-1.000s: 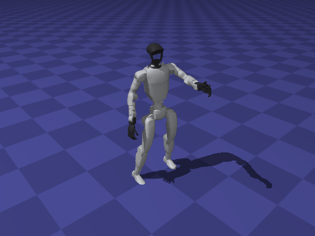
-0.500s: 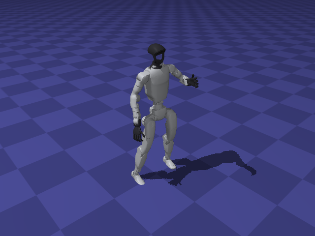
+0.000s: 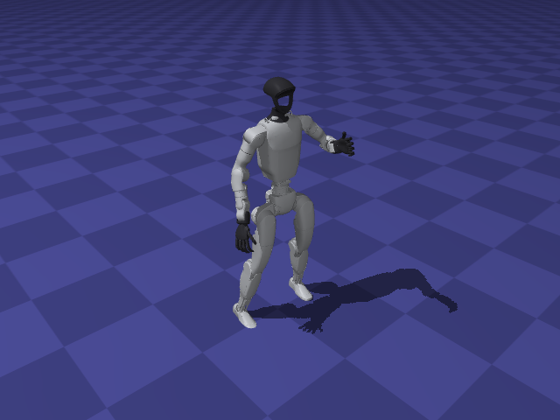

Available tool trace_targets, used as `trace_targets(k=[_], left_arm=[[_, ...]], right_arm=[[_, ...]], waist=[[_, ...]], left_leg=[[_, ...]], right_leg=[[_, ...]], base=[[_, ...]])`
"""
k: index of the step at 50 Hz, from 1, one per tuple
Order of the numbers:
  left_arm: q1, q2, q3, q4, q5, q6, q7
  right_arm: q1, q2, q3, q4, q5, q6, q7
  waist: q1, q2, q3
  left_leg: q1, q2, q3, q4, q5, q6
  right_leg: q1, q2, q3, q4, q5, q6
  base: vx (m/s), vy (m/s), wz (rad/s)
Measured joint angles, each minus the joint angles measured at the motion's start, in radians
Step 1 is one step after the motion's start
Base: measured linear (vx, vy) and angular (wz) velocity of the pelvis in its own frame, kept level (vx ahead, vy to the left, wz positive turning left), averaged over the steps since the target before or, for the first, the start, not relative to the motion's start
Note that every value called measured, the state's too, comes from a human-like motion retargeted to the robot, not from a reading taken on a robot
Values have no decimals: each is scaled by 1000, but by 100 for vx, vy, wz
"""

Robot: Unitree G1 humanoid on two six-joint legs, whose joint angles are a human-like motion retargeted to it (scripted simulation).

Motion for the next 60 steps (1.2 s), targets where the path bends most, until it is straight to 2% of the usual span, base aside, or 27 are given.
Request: trace_targets(k=[6, 12, 19, 25, 33, 35, 40, 46, 51, 60], left_arm=[[-3, 7, 19, 6, -18, -3, -21], [-1, 7, 40, 20, -76, -1, -103], [-68, -39, 15, 149, -182, 18, -208], [-208, -91, -65, 386, -157, 43, -223], [-446, -150, -157, 852, -54, 81, -250], [-501, -160, -164, 983, -36, 78, -270], [-639, -192, -145, 1328, 45, 71, -360], [-753, -209, -110, 1646, 89, 52, -362], [-781, -220, -105, 1762, 112, 54, -307], [-738, -243, -96, 1762, 199, 74, -250]], right_arm=[[7, 19, 4, 10, -5, 1, 14], [14, 33, -1, 10, 0, 0, 42], [11, 39, 8, 27, 16, -5, 66], [-1, 33, 26, 38, 26, -15, 68], [-25, 10, 45, 32, 40, -35, 79], [-30, 2, 56, 30, 47, -47, 92], [-51, -16, 74, 41, 50, -62, 140], [-58, -32, 87, 54, 69, -79, 158], [-54, -31, 79, 78, 83, -79, 137], [-31, -11, 66, 117, 81, -70, 123]], waist=[[-8, 2, -2], [-18, 5, -4], [-34, 9, -8], [-63, 11, -12], [-122, 17, -18], [-135, 20, -23], [-181, 24, -23], [-219, 35, -29], [-234, 43, -34], [-248, 46, -38]], left_leg=[[2, 3, 5, -1, -1, -1], [4, 4, 10, -2, -1, -1], [5, 1, 9, -3, 1, 4], [4, -3, 2, -1, 3, 10], [-1, -5, 0, 4, 6, 14], [-7, 0, 8, 10, 4, 19], [-6, -1, 14, 9, 6, 10], [-7, 6, 41, 10, 3, 8], [-3, 11, 68, 8, 0, 9], [4, 19, 104, 9, -7, 16]], right_leg=[[-2, 3, 5, 0, 0, -1], [-2, 5, 9, -2, 1, -2], [0, 2, 9, -3, 1, -2], [4, -2, 3, -4, 0, -2], [3, -4, 1, -6, 0, -3], [-31, -15, -36, 46, -9, -20], [-8, 2, 16, -5, 2, -6], [-27, 11, 44, 0, 4, -9], [-43, 20, 72, 5, 5, -10], [-79, 35, 109, 46, 1, -17]], base=[[0, 0, 0], [0, 0, 0], [0, 0, 0], [0, 0, 0], [0, 0, 0], [0, 0, 0], [0, 0, 0], [-1, 0, -22], [0, 0, -28], [0, 0, -13]])
